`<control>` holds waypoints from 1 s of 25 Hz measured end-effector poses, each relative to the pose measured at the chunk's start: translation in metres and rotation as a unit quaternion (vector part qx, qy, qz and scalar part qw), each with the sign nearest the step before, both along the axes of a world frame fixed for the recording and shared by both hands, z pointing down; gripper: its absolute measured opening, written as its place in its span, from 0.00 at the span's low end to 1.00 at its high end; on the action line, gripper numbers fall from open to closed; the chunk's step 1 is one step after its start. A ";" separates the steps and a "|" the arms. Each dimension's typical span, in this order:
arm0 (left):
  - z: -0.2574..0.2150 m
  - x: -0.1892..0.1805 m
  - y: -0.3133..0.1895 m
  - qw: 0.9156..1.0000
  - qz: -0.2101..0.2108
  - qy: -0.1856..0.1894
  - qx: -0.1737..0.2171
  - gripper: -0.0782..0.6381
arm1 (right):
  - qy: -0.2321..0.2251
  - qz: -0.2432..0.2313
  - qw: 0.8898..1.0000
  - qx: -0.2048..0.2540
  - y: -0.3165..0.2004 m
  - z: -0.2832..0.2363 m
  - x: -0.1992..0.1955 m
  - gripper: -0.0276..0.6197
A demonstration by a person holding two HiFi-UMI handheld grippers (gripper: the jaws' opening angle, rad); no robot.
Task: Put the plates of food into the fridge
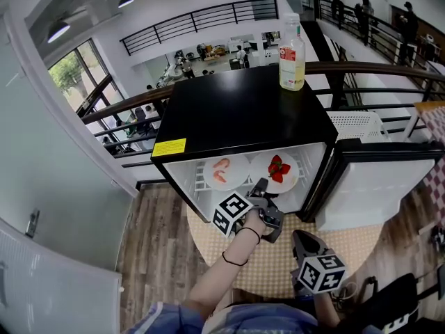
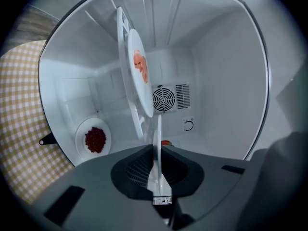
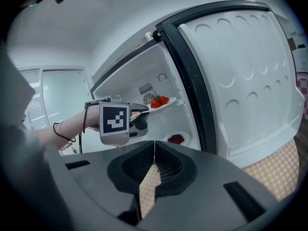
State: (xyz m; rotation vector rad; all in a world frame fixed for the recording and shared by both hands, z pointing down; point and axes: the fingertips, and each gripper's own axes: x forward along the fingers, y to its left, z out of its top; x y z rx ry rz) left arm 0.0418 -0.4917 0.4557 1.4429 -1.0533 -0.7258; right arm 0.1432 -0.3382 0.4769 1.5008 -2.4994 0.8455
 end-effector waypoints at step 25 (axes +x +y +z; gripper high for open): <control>0.009 0.002 0.002 0.991 -0.051 0.103 -0.070 0.16 | -0.008 0.005 1.000 -0.021 0.000 0.014 0.002 0.07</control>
